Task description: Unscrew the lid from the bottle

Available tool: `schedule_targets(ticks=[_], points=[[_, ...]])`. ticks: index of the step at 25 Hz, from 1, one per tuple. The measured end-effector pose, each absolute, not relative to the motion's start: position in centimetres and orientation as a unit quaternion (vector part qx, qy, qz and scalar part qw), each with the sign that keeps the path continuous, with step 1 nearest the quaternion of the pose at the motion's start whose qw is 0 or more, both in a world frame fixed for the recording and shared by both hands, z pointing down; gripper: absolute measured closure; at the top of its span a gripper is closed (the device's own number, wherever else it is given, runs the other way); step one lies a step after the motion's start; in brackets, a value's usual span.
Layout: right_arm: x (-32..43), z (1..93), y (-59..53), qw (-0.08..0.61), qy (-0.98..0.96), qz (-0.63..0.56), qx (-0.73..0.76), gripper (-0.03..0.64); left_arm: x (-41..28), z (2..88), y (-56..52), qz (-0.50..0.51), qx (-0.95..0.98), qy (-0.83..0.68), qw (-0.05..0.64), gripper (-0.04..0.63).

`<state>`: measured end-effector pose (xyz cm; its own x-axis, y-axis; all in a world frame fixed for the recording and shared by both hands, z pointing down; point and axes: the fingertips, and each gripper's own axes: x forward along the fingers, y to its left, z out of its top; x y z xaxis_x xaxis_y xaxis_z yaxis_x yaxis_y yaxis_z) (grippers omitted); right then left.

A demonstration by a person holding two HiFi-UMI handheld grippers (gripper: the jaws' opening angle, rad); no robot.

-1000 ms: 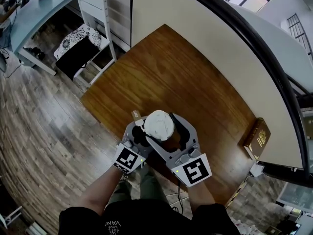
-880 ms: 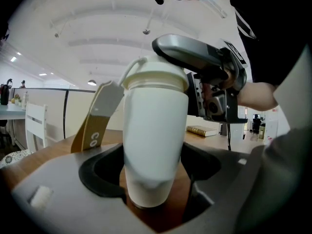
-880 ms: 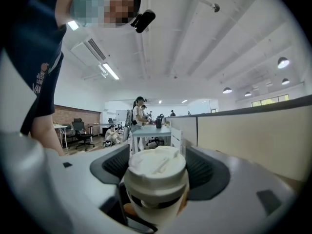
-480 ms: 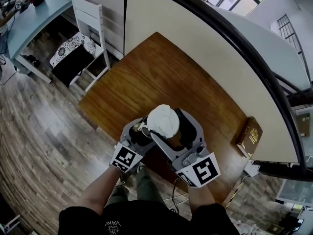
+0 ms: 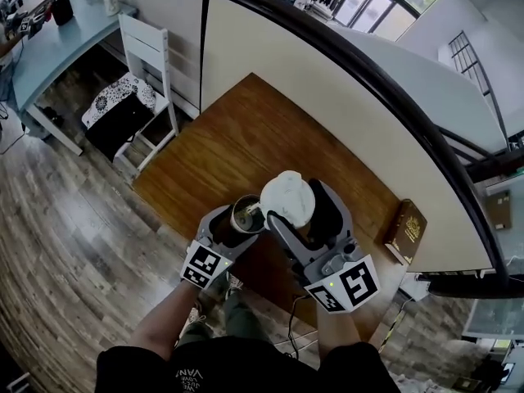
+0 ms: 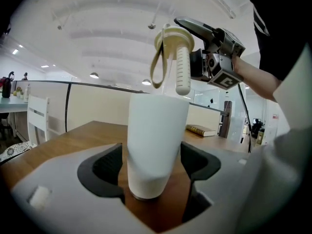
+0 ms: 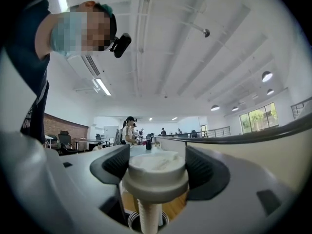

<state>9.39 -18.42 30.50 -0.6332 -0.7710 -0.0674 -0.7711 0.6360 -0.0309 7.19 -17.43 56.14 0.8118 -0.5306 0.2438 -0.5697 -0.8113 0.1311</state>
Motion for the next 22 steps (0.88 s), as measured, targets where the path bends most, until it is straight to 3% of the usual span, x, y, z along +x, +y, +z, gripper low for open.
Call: schedule_targets(ticks=[17,22], points=[[12.7,32.8,-13.5,0.041,0.866,-0.044,-0.497,0.285,-0.5,47.4,-13.9,0.006,0.93,-0.351,0.106,0.235],[14.1,33.0,-11.7,0.06,0.849,-0.049,-0.523,0.285,-1.5,44.7,-13.0,-0.026,0.931,-0.355,0.074,0.236]])
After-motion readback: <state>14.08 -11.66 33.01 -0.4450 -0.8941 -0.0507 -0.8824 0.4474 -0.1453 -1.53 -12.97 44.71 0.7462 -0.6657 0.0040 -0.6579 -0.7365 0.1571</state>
